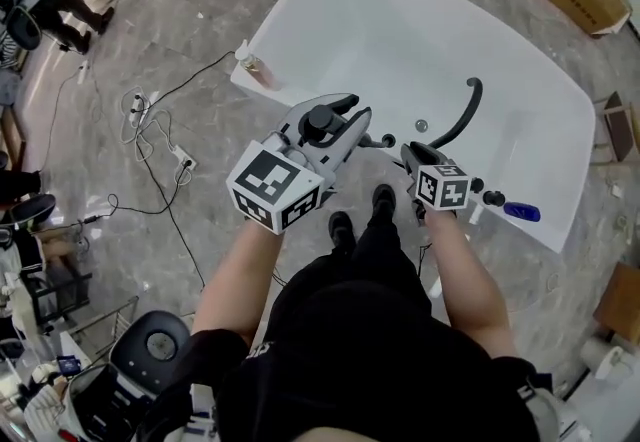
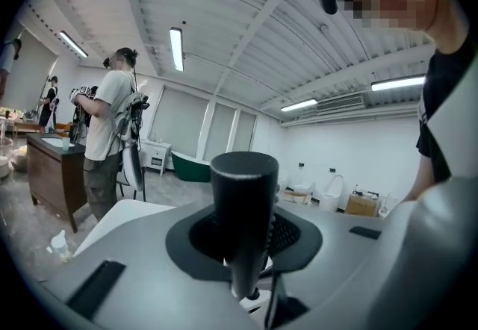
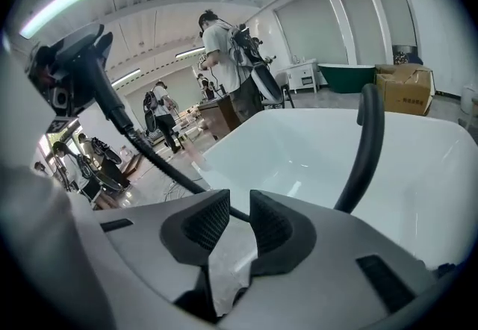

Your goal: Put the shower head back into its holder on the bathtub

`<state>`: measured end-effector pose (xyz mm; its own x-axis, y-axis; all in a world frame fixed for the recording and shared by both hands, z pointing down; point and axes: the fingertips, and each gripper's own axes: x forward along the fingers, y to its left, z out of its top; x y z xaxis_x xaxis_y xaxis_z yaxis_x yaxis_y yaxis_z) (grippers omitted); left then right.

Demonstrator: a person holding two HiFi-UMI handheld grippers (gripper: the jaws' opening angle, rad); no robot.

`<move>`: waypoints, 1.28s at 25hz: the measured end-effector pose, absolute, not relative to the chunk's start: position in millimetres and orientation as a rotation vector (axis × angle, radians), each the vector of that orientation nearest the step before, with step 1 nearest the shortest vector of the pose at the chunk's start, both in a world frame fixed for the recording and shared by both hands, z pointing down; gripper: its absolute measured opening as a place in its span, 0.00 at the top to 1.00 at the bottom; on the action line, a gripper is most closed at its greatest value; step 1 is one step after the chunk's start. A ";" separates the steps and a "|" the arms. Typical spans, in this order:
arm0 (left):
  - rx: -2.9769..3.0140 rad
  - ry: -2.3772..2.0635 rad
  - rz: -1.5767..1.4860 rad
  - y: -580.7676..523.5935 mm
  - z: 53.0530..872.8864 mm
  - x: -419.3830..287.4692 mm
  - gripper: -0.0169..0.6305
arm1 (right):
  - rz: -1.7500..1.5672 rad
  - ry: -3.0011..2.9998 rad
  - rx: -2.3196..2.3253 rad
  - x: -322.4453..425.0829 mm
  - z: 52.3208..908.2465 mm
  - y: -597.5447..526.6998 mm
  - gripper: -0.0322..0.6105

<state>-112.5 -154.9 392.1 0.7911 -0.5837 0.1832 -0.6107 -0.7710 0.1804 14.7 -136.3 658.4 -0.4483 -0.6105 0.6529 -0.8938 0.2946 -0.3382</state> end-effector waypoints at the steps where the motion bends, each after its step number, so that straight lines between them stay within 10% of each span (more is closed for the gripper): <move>1: 2.755 -0.924 0.171 -152.2 391.7 -112.2 0.82 | 0.956 -2.174 1.365 16.9 650.9 -132.9 0.80; 16: 2.816 -0.871 0.341 -138.8 405.3 -50.9 0.82 | 0.744 -2.306 1.683 106.1 503.8 -105.8 0.89; 32: 2.677 -0.935 0.669 -183.6 554.2 18.9 0.82 | 0.874 -2.320 1.720 164.0 554.8 -105.6 0.93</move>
